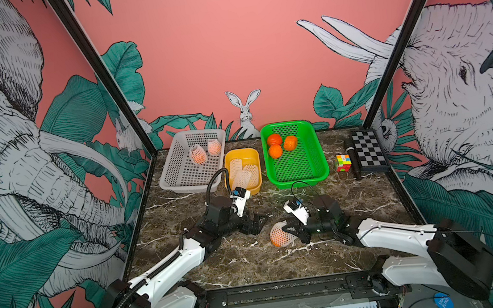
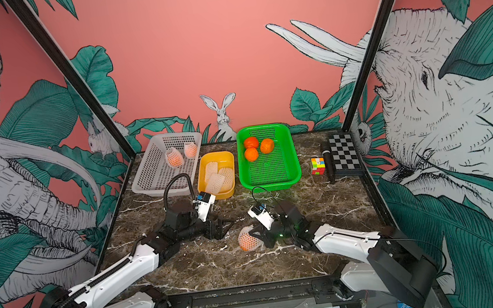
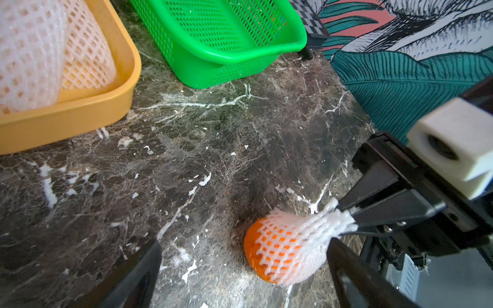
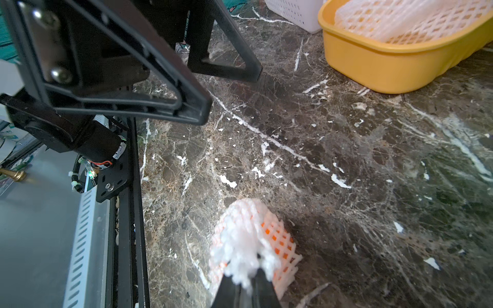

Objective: Remove foam nets from oranges
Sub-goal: Remove the foam net from the orange.

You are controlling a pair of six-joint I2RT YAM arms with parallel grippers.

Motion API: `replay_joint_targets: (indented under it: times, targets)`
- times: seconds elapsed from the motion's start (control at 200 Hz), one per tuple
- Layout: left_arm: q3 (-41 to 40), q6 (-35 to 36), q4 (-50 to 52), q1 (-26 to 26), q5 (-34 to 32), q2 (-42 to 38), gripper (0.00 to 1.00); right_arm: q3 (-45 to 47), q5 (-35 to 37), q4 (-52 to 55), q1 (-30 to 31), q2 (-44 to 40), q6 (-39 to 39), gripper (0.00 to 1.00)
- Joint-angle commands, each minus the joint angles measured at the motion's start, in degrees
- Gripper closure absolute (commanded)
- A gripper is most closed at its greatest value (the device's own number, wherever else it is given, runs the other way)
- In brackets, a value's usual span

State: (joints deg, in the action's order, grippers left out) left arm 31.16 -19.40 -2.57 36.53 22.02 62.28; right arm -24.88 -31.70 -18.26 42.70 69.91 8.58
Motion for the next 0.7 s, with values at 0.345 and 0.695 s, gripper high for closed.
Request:
replay_joint_targets:
  times: [0.345,0.695]
  targets:
    - [5.6,13.4,6.7,-0.3,7.0,-4.0,0.05,-5.2,-7.2,5.6,-4.7,-4.6,2.5,0.94]
    - [11.4,25.7,14.4,-0.1,17.0,-3.9,0.06,-6.1,-15.0,7.8,-7.5,-10.6,3.2,0.94]
